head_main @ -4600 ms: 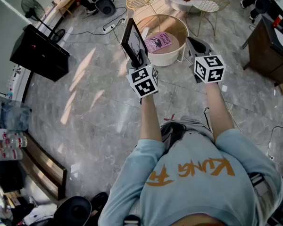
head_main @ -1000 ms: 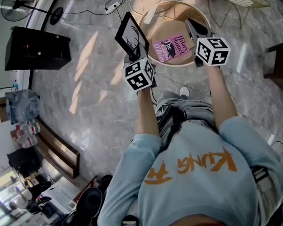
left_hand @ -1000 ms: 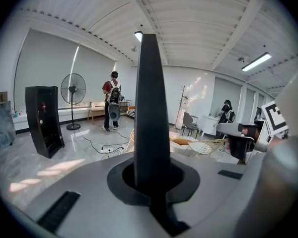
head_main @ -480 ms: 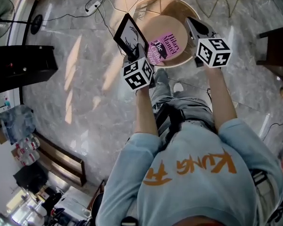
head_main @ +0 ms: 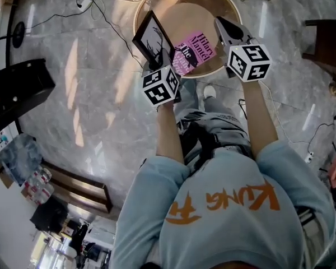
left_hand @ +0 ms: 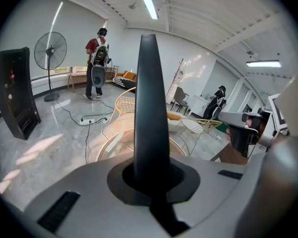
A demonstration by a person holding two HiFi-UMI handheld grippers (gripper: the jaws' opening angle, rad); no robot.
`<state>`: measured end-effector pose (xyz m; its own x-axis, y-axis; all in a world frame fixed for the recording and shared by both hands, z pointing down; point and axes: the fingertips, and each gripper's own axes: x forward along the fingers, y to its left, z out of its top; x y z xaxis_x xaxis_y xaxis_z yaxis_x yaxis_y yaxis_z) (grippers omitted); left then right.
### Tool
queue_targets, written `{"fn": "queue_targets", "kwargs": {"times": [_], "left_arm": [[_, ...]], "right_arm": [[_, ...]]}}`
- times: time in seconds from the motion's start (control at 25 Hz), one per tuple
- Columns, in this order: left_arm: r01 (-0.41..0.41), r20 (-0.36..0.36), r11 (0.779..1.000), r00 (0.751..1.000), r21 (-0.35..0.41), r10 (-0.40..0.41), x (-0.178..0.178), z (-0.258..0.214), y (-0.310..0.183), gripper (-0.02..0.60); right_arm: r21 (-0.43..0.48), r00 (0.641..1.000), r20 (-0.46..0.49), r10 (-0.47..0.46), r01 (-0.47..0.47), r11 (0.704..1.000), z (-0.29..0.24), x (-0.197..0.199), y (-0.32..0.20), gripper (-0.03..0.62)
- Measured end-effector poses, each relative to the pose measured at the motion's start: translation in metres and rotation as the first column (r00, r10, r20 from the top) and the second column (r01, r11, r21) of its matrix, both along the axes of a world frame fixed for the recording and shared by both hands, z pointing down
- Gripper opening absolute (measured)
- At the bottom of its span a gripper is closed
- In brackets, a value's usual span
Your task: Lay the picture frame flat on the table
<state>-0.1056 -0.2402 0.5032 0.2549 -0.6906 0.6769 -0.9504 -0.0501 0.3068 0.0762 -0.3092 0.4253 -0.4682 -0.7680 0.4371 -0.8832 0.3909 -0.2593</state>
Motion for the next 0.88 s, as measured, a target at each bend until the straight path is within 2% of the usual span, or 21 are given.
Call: {"fn": "queue_targets", "kwargs": {"times": [0.16, 0.4, 0.6, 0.88], "left_arm": [[-0.026, -0.022, 0.998, 0.999, -0.065, 0.024, -0.003, 0.035, -0.011, 0.026], [-0.076, -0.054, 0.992, 0.996, -0.104, 0.071, -0.002, 0.074, -0.043, 0.026], [-0.117, -0.106, 0.977, 0.989, -0.176, 0.1, 0.005, 0.112, -0.049, 0.026], [-0.134, -0.164, 0.964, 0.982, -0.229, 0.097, 0.0, 0.148, -0.065, 0.026]], "right_arm": [[-0.06, 0.999, -0.034, 0.024, -0.026, 0.998, 0.034, -0.001, -0.006, -0.005], [-0.107, 0.997, -0.076, 0.03, -0.038, 0.994, 0.072, -0.008, -0.027, -0.004], [-0.155, 0.995, -0.101, 0.018, -0.033, 0.987, 0.103, -0.015, -0.033, -0.005], [-0.209, 0.991, -0.13, -0.002, -0.025, 0.977, 0.134, -0.024, -0.041, -0.005]]}}
